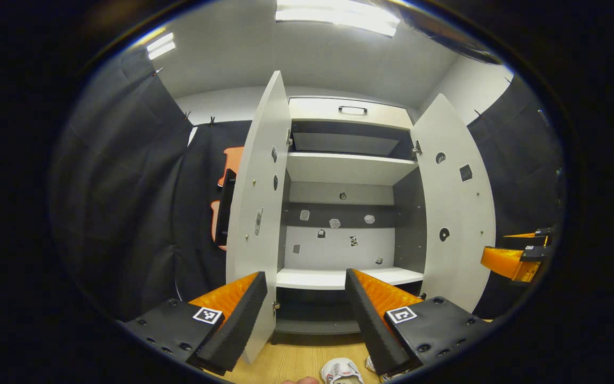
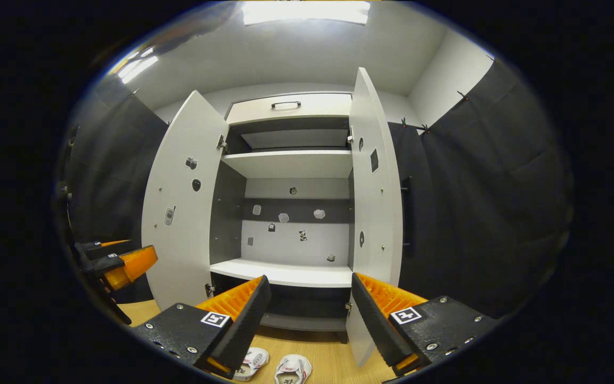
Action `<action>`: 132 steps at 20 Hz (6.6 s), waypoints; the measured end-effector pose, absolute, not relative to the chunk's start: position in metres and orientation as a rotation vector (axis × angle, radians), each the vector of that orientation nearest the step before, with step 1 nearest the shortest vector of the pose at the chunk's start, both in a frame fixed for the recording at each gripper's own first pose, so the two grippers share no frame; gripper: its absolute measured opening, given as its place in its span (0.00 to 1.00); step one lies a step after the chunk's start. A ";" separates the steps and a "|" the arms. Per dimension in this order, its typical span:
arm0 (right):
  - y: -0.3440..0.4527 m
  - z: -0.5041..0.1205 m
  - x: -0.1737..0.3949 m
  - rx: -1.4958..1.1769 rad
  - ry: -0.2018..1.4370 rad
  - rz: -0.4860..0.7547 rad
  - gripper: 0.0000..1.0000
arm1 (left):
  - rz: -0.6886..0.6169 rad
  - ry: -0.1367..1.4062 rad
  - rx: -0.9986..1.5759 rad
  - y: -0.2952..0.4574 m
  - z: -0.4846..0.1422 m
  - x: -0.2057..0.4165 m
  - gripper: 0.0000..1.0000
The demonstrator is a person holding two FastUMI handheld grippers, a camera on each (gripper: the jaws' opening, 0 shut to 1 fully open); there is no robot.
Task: Grab one shoe with the right hand and put it into the shoe cabinet, grab the other shoe with the left hand and put it into the shoe cabinet; then close the right door with the right hand and the left door with the left hand.
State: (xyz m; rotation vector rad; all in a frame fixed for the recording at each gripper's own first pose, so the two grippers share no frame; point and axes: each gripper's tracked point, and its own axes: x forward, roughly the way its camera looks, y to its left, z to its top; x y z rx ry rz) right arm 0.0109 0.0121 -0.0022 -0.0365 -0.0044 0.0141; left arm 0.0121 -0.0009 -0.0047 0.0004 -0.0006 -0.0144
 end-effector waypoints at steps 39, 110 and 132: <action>0.077 -0.447 0.010 -0.055 0.918 0.089 0.33 | 0.041 0.052 0.010 0.037 -0.027 0.005 0.92; 0.079 -0.042 0.267 -0.020 0.285 0.209 0.89 | 0.010 0.174 -0.066 0.016 -0.101 0.017 0.96; -0.032 -0.161 0.004 -0.054 0.214 -0.095 0.94 | -0.180 0.970 -0.086 -0.044 -0.368 -0.072 0.97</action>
